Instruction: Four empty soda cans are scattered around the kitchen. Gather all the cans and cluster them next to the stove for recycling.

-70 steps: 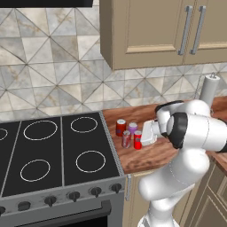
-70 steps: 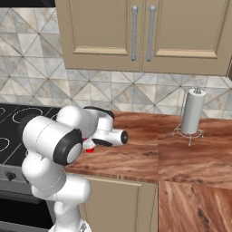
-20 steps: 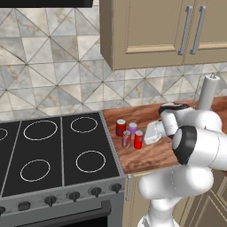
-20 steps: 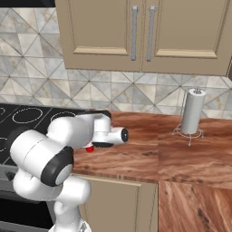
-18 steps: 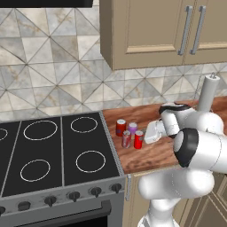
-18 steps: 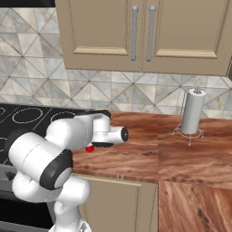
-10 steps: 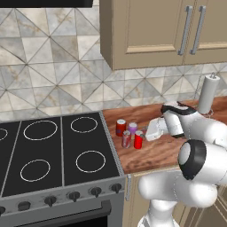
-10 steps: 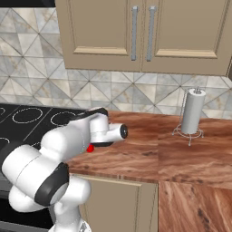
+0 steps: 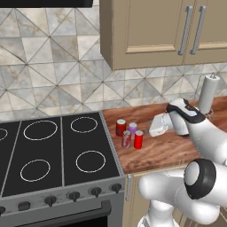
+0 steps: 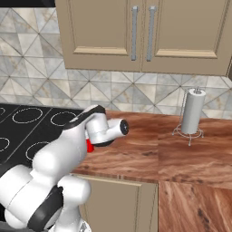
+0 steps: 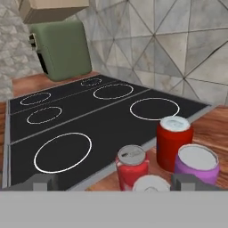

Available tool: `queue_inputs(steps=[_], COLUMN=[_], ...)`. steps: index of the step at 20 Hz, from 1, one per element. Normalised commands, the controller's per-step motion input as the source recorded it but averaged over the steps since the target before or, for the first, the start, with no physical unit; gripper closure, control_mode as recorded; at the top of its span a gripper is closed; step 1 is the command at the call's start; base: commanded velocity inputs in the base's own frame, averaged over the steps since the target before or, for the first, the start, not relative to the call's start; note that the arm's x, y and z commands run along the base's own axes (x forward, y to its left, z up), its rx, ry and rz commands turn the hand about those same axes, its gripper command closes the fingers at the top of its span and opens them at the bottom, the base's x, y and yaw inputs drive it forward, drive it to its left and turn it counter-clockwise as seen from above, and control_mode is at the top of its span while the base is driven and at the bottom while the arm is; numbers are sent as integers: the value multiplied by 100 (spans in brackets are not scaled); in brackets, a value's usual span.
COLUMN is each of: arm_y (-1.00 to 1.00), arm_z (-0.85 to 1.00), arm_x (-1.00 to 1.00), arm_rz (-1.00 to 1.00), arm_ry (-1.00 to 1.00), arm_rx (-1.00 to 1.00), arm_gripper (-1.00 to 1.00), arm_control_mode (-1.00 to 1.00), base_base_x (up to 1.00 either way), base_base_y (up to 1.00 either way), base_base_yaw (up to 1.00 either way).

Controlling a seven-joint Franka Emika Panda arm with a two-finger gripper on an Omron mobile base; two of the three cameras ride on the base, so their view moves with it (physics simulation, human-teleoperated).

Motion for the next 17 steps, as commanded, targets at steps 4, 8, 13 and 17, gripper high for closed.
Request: queue_inputs(steps=[4, 8, 13, 17], arm_y=[-10, -14, -16, -20], arm_z=[40, 43, 41, 32], arm_x=[-18, -20, -21, -18], arm_rz=[-1, 0, 0, 0], arm_ry=[0, -1, -3, -5], arm_rx=[0, 0, 0, 0], arm_gripper=[-100, -100, -100, -100], arm_control_mode=[-100, -100, -100, -100], base_base_x=[0, 0, 0, 0], base_base_y=[0, 0, 0, 0], base_base_yaw=[0, 0, 0, 0])
